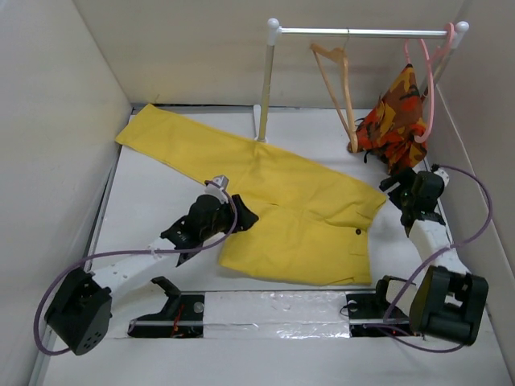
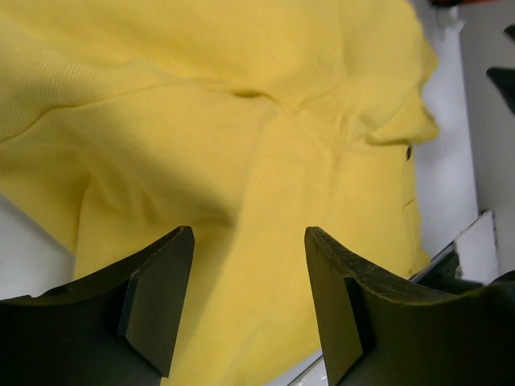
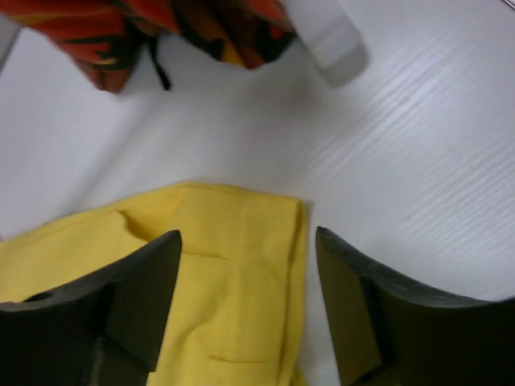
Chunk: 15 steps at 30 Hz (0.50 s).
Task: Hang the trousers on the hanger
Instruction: Flatten out the trousers at the center of the board.
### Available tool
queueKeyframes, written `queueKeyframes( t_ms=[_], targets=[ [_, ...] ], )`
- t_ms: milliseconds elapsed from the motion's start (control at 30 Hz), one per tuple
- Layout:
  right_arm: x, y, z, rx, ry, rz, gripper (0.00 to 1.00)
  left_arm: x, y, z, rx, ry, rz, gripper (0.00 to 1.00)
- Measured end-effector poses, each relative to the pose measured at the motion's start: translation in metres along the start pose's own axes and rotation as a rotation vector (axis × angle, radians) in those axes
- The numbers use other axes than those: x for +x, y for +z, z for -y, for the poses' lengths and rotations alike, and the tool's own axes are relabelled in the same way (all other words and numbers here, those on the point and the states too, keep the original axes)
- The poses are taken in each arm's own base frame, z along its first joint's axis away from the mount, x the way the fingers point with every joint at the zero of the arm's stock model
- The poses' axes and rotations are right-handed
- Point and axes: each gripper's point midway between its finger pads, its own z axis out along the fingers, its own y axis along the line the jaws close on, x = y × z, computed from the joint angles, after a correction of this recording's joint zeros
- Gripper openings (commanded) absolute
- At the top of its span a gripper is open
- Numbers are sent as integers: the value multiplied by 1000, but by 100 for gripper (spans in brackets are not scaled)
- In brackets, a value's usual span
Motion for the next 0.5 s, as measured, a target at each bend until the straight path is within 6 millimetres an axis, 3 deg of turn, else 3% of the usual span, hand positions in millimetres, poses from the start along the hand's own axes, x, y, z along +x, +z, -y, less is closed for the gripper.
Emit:
queueKeyframes(
  t_ms=[100, 133, 233, 267, 367, 500],
  targets=[
    [5, -26, -39, -96, -110, 32, 81, -29, -14, 15, -4, 16, 81, 56],
    [11, -35, -54, -137, -152, 35, 75, -43, -20, 22, -1, 21, 120, 56],
    [42, -71, -103, -316, -264, 4, 42, -84, -45, 43, 8, 28, 251, 54],
    [60, -86, -121, -387, -309, -21, 22, -97, -56, 49, 8, 27, 296, 53],
    [128, -136, -165, -613, -437, -154, 4, -132, -91, 62, 10, 14, 427, 50],
    [227, -200, -193, -792, -679, -369, 3, -171, -141, 79, 24, -7, 578, 50]
  ],
)
